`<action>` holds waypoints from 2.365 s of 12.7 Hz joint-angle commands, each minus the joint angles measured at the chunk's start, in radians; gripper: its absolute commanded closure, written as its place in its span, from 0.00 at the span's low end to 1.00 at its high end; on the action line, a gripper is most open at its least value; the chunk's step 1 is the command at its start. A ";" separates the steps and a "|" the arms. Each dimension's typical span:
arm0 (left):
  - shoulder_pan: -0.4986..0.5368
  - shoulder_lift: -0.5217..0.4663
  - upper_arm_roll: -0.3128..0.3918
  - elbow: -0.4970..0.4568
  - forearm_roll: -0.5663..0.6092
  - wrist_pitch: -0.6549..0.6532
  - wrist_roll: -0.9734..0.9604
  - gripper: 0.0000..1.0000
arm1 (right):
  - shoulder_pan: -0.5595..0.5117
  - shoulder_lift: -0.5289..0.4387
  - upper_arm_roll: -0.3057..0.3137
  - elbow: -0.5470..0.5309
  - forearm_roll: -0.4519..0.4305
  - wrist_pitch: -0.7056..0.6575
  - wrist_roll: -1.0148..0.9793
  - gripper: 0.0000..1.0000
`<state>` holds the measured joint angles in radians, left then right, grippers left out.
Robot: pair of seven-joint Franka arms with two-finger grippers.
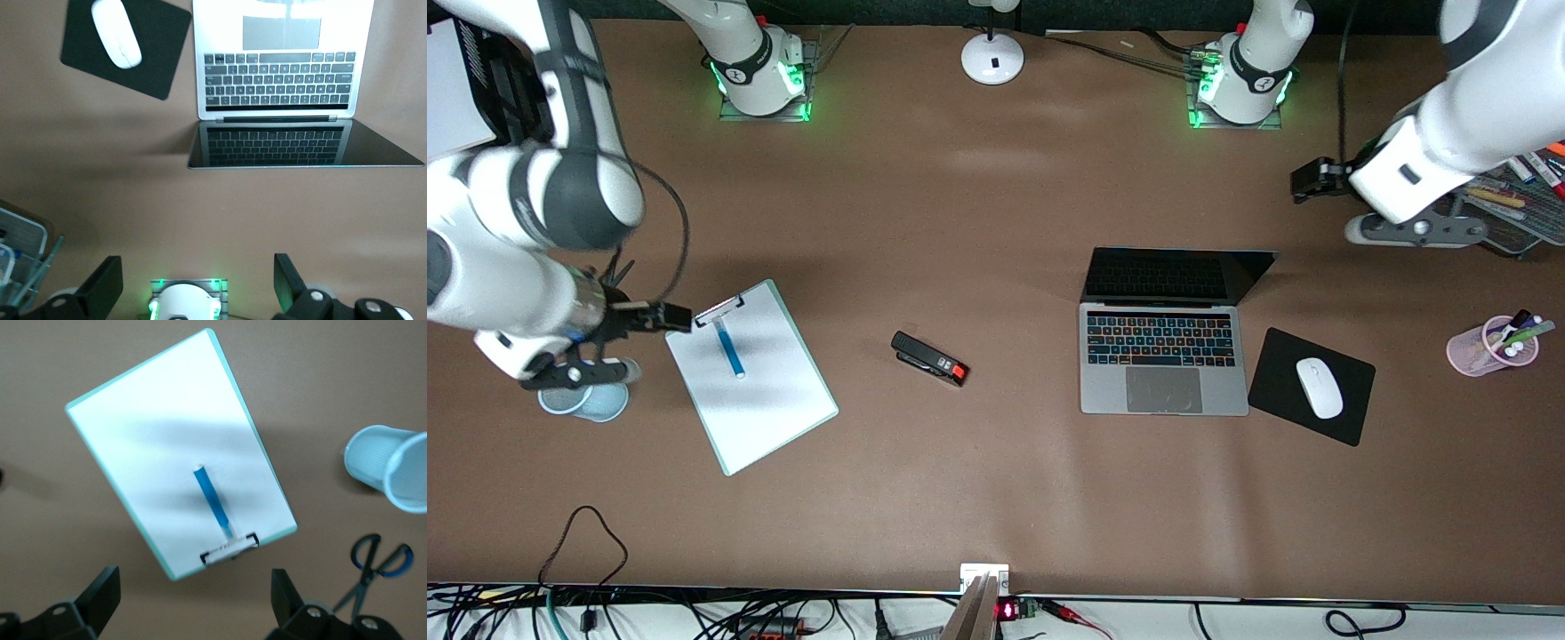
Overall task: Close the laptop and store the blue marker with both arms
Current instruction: 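Reach the right gripper to the blue marker while the left gripper reaches the laptop, then grasp the blue marker with the right gripper while the left gripper presses the lid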
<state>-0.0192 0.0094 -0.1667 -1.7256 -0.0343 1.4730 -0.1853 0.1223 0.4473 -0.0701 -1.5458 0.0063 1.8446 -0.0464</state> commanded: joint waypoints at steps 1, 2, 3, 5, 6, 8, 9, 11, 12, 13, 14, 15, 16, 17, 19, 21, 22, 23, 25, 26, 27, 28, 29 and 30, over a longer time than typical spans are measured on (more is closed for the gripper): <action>0.002 -0.023 -0.045 -0.103 -0.022 0.082 -0.078 0.00 | 0.006 0.059 -0.001 0.013 -0.005 0.034 -0.045 0.00; 0.002 -0.023 -0.068 -0.133 -0.022 0.110 -0.112 0.00 | 0.007 0.077 -0.001 0.012 -0.006 0.054 -0.071 0.00; 0.002 -0.022 -0.088 -0.158 -0.022 0.136 -0.152 0.00 | 0.007 0.099 -0.001 0.010 -0.006 0.074 -0.105 0.00; 0.002 -0.022 -0.134 -0.225 -0.022 0.202 -0.222 0.00 | 0.008 0.151 -0.001 0.010 -0.006 0.096 -0.121 0.00; 0.002 -0.022 -0.149 -0.256 -0.022 0.231 -0.238 0.00 | 0.010 0.168 -0.001 0.010 -0.008 0.113 -0.125 0.00; 0.002 -0.023 -0.169 -0.305 -0.022 0.271 -0.243 0.00 | 0.023 0.201 -0.001 0.010 -0.015 0.142 -0.183 0.00; 0.002 -0.023 -0.177 -0.330 -0.022 0.295 -0.252 0.00 | 0.023 0.215 -0.001 0.009 -0.015 0.146 -0.202 0.00; 0.002 -0.023 -0.185 -0.365 -0.021 0.346 -0.253 0.00 | 0.019 0.241 -0.001 -0.003 -0.014 0.189 -0.265 0.00; 0.002 -0.019 -0.185 -0.374 -0.019 0.369 -0.252 0.00 | 0.016 0.252 -0.001 -0.007 -0.014 0.212 -0.308 0.00; 0.002 -0.016 -0.186 -0.390 -0.019 0.398 -0.252 0.00 | 0.013 0.264 -0.001 -0.008 -0.014 0.226 -0.343 0.00; 0.002 -0.012 -0.186 -0.406 -0.019 0.427 -0.252 0.00 | 0.013 0.267 -0.001 -0.011 -0.014 0.232 -0.366 0.00; 0.002 -0.009 -0.186 -0.422 -0.019 0.458 -0.252 0.00 | 0.011 0.271 -0.001 -0.014 -0.014 0.237 -0.383 0.04; 0.001 -0.002 -0.186 -0.434 -0.019 0.487 -0.250 0.00 | 0.011 0.272 -0.002 -0.017 -0.014 0.246 -0.385 0.10; 0.001 0.009 -0.186 -0.437 -0.018 0.506 -0.250 0.00 | 0.011 0.275 -0.002 -0.017 -0.014 0.249 -0.385 0.17; 0.001 0.029 -0.186 -0.437 -0.016 0.539 -0.250 0.00 | 0.011 0.280 -0.002 -0.017 -0.012 0.251 -0.383 0.26; 0.002 0.035 -0.186 -0.437 -0.015 0.556 -0.250 0.00 | 0.013 0.287 -0.001 -0.019 -0.011 0.252 -0.382 0.30; 0.002 0.040 -0.188 -0.437 -0.015 0.575 -0.250 0.00 | 0.011 0.294 -0.002 -0.019 -0.011 0.258 -0.382 0.30; 0.001 0.050 -0.186 -0.436 -0.015 0.587 -0.249 0.00 | 0.013 0.295 -0.002 -0.022 -0.009 0.263 -0.382 0.31; 0.002 0.063 -0.186 -0.431 -0.012 0.625 -0.244 0.00 | 0.016 0.295 -0.001 -0.023 -0.009 0.262 -0.382 0.37; 0.011 0.064 -0.186 -0.419 -0.010 0.632 -0.237 0.00 | 0.016 0.295 -0.001 -0.031 -0.009 0.262 -0.374 0.41; 0.013 0.067 -0.186 -0.408 -0.010 0.651 -0.237 0.00 | 0.017 0.295 -0.001 -0.034 -0.009 0.262 -0.371 0.45; 0.013 0.081 -0.186 -0.405 -0.010 0.674 -0.237 0.00 | 0.016 0.295 -0.001 -0.034 -0.009 0.262 -0.369 0.47; 0.013 0.096 -0.186 -0.400 -0.010 0.696 -0.237 0.00 | 0.016 0.297 -0.001 -0.034 -0.009 0.262 -0.369 0.49; 0.013 0.115 -0.183 -0.399 -0.009 0.728 -0.237 0.00 | 0.016 0.298 -0.001 -0.034 -0.009 0.262 -0.369 0.52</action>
<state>-0.0170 0.0776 -0.3444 -2.1545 -0.0374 2.1596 -0.4282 0.1388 0.7505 -0.0741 -1.5656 -0.0002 2.0940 -0.4129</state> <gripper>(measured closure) 0.000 0.476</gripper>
